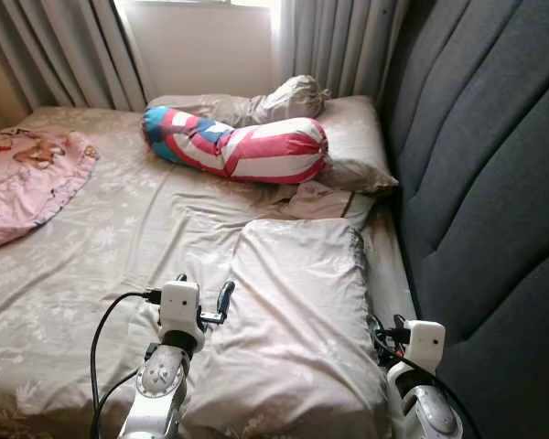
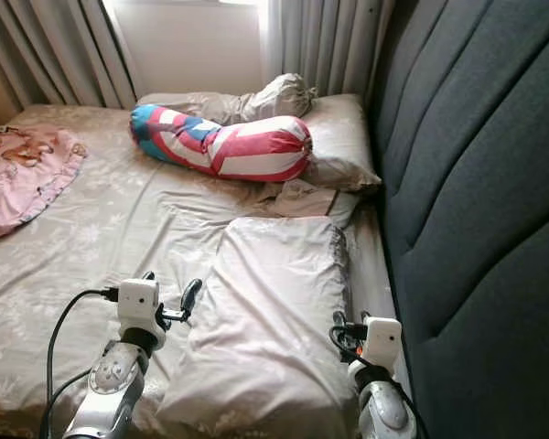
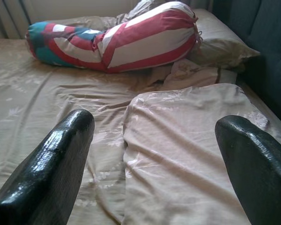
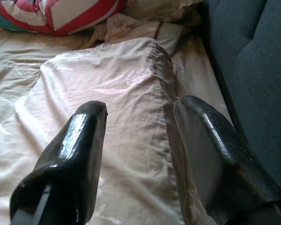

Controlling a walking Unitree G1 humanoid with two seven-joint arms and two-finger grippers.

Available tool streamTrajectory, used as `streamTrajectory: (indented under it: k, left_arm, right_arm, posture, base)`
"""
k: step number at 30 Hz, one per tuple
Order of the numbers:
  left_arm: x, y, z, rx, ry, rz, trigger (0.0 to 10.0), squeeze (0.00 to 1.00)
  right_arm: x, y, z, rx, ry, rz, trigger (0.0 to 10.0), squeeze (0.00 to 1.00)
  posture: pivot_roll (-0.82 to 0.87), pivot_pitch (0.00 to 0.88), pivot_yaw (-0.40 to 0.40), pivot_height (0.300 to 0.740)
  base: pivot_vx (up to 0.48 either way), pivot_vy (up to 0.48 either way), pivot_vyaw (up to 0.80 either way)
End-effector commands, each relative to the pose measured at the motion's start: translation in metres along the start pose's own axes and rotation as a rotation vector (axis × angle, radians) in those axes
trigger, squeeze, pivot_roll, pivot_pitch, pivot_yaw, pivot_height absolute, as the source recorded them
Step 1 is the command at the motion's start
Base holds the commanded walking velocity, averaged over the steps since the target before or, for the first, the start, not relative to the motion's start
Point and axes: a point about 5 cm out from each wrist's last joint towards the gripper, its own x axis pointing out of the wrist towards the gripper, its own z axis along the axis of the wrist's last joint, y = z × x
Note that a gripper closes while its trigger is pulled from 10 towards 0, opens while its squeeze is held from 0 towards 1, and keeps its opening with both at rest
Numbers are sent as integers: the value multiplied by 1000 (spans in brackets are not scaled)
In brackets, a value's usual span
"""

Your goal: Clean up the room

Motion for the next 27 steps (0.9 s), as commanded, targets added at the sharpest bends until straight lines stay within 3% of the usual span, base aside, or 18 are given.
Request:
streamTrajectory:
  k: [1, 19, 27]
  left_arm:
    - [1, 0, 0, -1, 7, -3, 10000, 0]
    - [1, -1, -1, -5, 13, -13, 10000, 0]
    - [1, -1, -1, -3, 13, -14, 10000, 0]
  right_arm:
    - [-1, -5, -1, -5, 1, -11, 10000, 0]
    - [3, 2, 5, -19, -12, 0, 10000, 0]
    - [2, 3, 5, -25, -24, 7, 10000, 0]
  posture:
    - [-110, 36, -34, 740]
    - [-109, 39, -33, 740]
    - [-109, 38, -32, 695]
  base:
    - [0, 0, 0]
    - [0, 0, 0]
    - [0, 0, 0]
